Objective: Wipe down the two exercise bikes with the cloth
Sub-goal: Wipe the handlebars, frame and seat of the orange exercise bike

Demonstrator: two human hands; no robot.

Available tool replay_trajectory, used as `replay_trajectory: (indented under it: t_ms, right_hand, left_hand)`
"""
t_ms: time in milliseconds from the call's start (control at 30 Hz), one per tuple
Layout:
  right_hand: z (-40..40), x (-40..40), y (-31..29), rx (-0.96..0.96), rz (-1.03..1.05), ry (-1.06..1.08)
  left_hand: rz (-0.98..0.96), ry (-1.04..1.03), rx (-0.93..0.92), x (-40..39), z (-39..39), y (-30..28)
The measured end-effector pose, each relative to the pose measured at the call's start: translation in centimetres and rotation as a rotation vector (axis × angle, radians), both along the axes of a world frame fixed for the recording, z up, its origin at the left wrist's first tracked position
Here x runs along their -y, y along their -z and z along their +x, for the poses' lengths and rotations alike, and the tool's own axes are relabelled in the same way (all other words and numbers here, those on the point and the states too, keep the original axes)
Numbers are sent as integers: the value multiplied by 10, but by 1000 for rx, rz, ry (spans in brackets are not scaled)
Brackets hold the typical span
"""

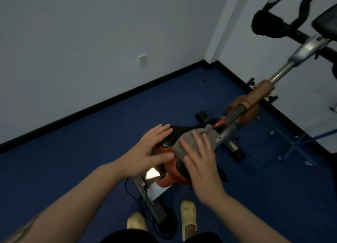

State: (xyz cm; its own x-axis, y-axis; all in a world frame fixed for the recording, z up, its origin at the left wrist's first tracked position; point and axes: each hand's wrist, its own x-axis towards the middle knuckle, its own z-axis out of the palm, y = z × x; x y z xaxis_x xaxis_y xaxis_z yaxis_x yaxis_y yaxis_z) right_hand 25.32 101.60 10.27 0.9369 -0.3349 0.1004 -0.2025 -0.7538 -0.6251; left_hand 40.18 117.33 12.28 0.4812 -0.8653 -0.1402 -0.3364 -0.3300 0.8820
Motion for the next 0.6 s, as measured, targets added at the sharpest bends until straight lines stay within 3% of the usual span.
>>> replay_trajectory:
  t_ms: [100, 233, 333, 400, 533, 600]
  right_hand:
    - [-7, 9, -1, -36, -10, -61]
    - [13, -2, -14, -26, 270, 249]
    - [-1, -55, -6, -107, 10, 332]
    - [-10, -62, -1, -106, -19, 319]
    - [14, -35, -17, -74, 419, 589]
    - [18, -47, -16, -37, 391, 656]
  left_hand:
    - [-28, -138, 98, 13, 2, 0]
    - [-18, -290, 189, 44, -9, 9]
    - [-32, -412, 327, 54, -18, 19]
    - [-73, -446, 382, 54, -20, 21]
    - [-97, -433, 415, 52, -19, 24]
    - [-94, -416, 400, 52, -19, 23]
